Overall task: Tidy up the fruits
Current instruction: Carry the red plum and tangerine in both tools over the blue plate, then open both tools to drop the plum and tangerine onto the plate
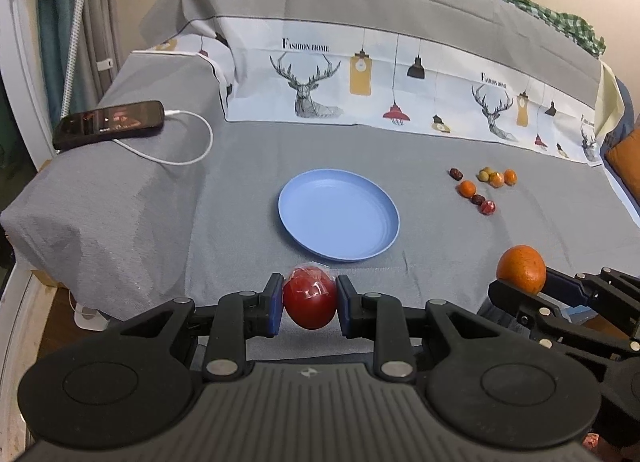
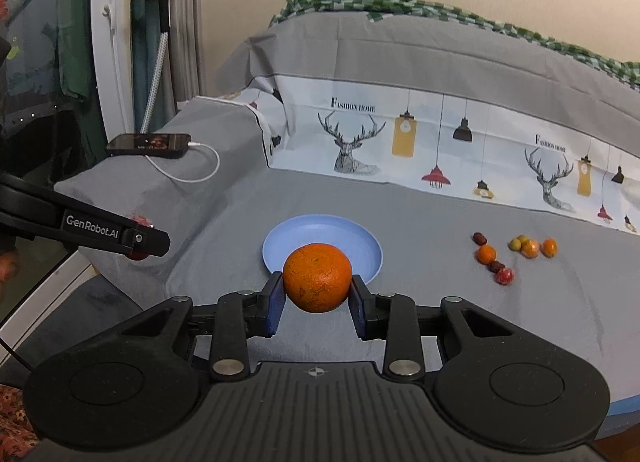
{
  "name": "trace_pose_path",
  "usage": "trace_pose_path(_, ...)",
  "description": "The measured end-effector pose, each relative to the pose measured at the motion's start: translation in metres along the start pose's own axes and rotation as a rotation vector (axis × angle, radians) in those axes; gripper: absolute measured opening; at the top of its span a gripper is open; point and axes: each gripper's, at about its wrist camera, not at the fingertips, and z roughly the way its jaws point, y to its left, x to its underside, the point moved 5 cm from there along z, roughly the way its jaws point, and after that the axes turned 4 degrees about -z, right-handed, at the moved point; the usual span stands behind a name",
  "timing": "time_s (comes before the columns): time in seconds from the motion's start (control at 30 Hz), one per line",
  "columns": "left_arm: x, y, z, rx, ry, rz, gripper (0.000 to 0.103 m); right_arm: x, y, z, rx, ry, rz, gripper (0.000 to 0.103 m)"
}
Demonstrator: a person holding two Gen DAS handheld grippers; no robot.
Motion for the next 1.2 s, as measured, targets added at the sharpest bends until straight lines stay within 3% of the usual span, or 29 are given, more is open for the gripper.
trace_pose_path(0.43, -0.032, 0.0, 0.069, 0.028, 0.086, 0.018, 0.03, -0.008, -0.011, 0.064, 0.013, 0.095, 0.041, 0.035)
trace_pose_path(0.83, -0.073, -0.015, 0.193, 0.019, 0.2, 0.047, 0.03, -0.017, -0.04, 0.179, 0.027, 0.194, 0.058, 0.036)
trace_pose_path(1.13, -0.067, -0.018, 0.282, -0.02, 0.297, 0.108, 0.03, 0.006, -0.052, 0.261, 0.016, 0.307, 0.035, 0.036)
trace_pose_path(1.2, -0.068, -0.018, 0.291, -0.023, 0.282, 0.119, 0.039, 0.009, -0.052, 0.272, 0.008, 0.317, 0.028, 0.037)
